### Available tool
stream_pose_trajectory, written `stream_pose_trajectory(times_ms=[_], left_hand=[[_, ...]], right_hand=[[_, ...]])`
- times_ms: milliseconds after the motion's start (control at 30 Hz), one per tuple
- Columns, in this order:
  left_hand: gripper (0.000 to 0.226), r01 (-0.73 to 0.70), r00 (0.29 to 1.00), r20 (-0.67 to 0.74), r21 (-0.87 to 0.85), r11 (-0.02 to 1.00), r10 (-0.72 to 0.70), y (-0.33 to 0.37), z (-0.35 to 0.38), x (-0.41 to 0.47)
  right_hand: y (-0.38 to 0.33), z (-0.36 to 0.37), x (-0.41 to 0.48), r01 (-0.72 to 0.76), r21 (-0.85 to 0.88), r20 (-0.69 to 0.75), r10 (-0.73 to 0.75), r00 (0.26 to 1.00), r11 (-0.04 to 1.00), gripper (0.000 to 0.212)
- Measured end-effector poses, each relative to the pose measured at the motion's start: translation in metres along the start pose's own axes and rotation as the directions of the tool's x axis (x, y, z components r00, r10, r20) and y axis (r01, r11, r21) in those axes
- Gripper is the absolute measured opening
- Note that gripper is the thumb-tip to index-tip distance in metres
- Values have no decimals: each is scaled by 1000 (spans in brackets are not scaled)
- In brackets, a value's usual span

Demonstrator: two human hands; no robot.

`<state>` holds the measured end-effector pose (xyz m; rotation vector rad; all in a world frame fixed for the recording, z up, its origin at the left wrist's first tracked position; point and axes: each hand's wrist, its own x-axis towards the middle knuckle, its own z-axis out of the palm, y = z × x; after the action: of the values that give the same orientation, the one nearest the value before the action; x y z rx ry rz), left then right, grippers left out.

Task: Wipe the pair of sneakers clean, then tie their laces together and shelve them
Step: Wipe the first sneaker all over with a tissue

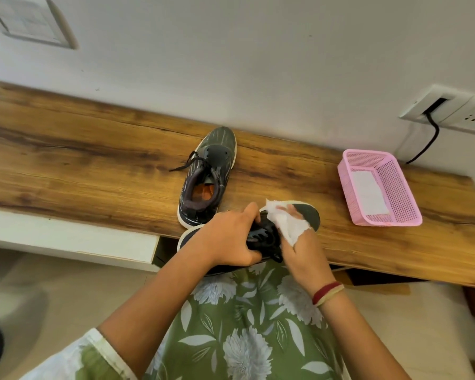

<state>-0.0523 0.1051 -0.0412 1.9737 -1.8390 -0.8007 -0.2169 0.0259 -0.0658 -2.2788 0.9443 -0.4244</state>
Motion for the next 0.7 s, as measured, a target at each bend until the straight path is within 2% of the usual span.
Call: stream_pose_trajectory(times_ms=[67,100,200,233,300,333,433,500,600,633,700], left_hand=[[50,12,1000,8,-18,1000,-11,1,-1,0],[49,12,1000,4,-12,1000,-12,1,-1,0],[49,-4,999,-38,9,1000,5,0,1,-2],[49,-13,998,-59,10,1000,14,0,2,-2],[49,-27,994,-104,21,999,29,2,5,-3],[49,-31,992,-125,26,999,34,2,7,-4],[49,-40,984,-172,16,999,42,1,10,-5],[49,-44,983,-181,4,999,44,1,11,-7],[48,-25,985,-171,-16,1000,22,3,8,-7],[49,-10,987,-161,-21,1000,7,3,7,-6],[51,10,990,-139,-28,1000,-14,1,5,-4]], right_hand=[[3,-3,3,-87,-85,-59,82,995,993,51],[0,-2,4,-61,-112,-33,57,998,992,52],[-11,1,0,164,-178,67,-155,986,970,47],[-9,-1,0,187,-213,78,-174,982,959,47],[-5,-8,1,130,-269,28,-127,992,954,50],[-7,-8,1,104,-277,16,-104,994,955,51],[-22,-5,-1,232,-226,113,-211,971,946,44],[-23,-11,0,258,-203,118,-238,964,945,37],[-14,-19,3,177,-305,64,-166,984,936,52],[-15,-18,2,194,-309,105,-170,980,931,51],[-23,-13,-2,224,-199,205,-183,962,954,45]])
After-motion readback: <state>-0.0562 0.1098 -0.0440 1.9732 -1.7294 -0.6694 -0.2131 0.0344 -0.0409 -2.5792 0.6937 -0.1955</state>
